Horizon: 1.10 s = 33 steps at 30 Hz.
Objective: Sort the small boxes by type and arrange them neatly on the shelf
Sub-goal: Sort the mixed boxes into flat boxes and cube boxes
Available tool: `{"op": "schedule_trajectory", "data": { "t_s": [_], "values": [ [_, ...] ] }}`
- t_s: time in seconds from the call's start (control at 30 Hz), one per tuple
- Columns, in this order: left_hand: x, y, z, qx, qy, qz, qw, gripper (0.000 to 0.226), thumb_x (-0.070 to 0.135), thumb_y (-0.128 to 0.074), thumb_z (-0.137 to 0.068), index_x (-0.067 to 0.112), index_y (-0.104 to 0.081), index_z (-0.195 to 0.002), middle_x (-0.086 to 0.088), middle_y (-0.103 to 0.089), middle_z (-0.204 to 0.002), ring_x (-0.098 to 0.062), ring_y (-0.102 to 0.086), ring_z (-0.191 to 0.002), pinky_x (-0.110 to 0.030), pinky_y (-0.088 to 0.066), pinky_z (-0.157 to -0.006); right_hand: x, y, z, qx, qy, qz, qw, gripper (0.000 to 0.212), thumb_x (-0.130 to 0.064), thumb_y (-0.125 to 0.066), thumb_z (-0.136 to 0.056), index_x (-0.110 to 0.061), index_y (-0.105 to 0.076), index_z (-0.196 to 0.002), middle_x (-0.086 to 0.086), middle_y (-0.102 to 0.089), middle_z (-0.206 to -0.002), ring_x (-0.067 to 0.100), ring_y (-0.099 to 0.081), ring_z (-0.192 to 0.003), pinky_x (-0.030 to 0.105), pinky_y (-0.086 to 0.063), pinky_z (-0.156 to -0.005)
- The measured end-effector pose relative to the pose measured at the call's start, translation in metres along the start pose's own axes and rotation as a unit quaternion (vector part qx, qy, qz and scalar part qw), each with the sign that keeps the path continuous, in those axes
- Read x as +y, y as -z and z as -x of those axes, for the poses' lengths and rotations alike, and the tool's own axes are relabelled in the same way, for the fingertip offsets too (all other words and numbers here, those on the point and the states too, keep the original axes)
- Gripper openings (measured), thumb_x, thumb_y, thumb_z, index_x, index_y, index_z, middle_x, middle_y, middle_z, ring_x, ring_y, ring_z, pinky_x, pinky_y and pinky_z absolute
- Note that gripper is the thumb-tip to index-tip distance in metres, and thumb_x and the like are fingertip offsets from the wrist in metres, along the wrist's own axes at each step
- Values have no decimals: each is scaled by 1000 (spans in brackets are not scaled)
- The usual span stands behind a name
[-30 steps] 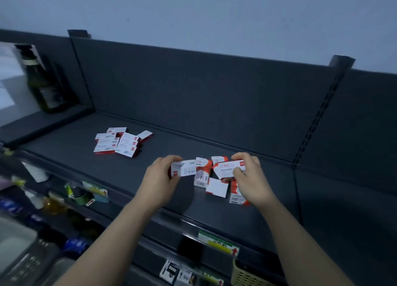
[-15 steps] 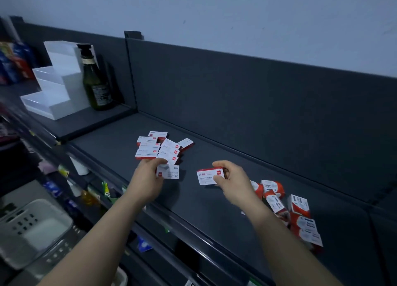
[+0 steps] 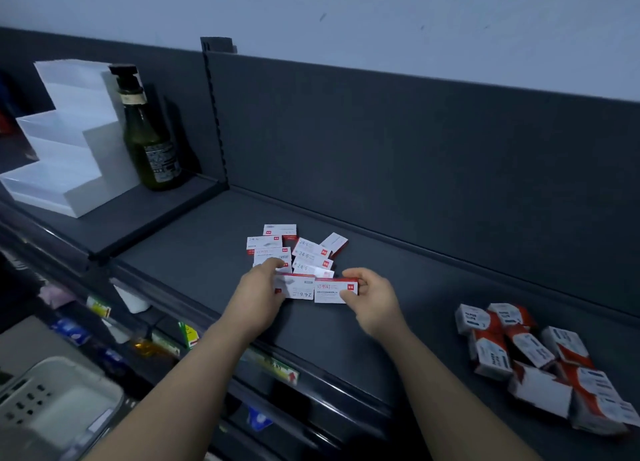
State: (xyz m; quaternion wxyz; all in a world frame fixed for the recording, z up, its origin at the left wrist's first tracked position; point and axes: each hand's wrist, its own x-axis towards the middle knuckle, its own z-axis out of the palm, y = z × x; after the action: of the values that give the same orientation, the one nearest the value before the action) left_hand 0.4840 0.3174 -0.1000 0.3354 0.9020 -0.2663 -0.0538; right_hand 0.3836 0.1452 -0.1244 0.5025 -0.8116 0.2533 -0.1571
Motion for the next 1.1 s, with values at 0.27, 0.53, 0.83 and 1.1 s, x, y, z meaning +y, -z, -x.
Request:
{"op": "schedule_trajectory", "data": {
  "t_s": [0.27, 0.53, 0.83, 1.1],
  "values": [
    [-15, 4, -21, -16, -53, -83, 995, 32, 27, -56, -92, 18, -59, -122, -1, -48, -120, -21, -52, -104, -28, -45, -80, -11, -16, 0, 49, -16, 77, 996, 39, -13, -63, -85, -14, -60, -123, 4, -58, -118, 18, -59, -108, 33, -45, -98],
    [4, 9, -13, 30, -140, -88, 986, 35, 28, -55, -91, 14, -59, -123, -6, -55, -120, -30, -49, -109, -35, -42, -89, -16, 3, 29, 85, 11, 192, 978, 50, -26, -59, -93, -15, -45, -140, -1, -43, -147, 13, -36, -136, 22, -24, -110],
    [76, -19, 12, 14, -277, -53, 959, 33, 25, -58, -89, 13, -62, -119, -6, -64, -114, -30, -53, -105, -36, -41, -90, -12, 76, 88, 190, -2, 315, 930, 43, -25, -51, -97, -11, -47, -137, 4, -50, -140, 21, -44, -131, 27, -30, -109],
    [165, -76, 60, -34, -368, -28, 929, 38, 32, -52, -93, 19, -56, -128, 0, -61, -121, -24, -51, -109, -34, -41, -93, 18, 173, 166, 284, -41, 340, 896, 31, -22, -52, -96, -12, -57, -125, 4, -59, -128, 22, -51, -120, 29, -38, -97]
  ]
}}
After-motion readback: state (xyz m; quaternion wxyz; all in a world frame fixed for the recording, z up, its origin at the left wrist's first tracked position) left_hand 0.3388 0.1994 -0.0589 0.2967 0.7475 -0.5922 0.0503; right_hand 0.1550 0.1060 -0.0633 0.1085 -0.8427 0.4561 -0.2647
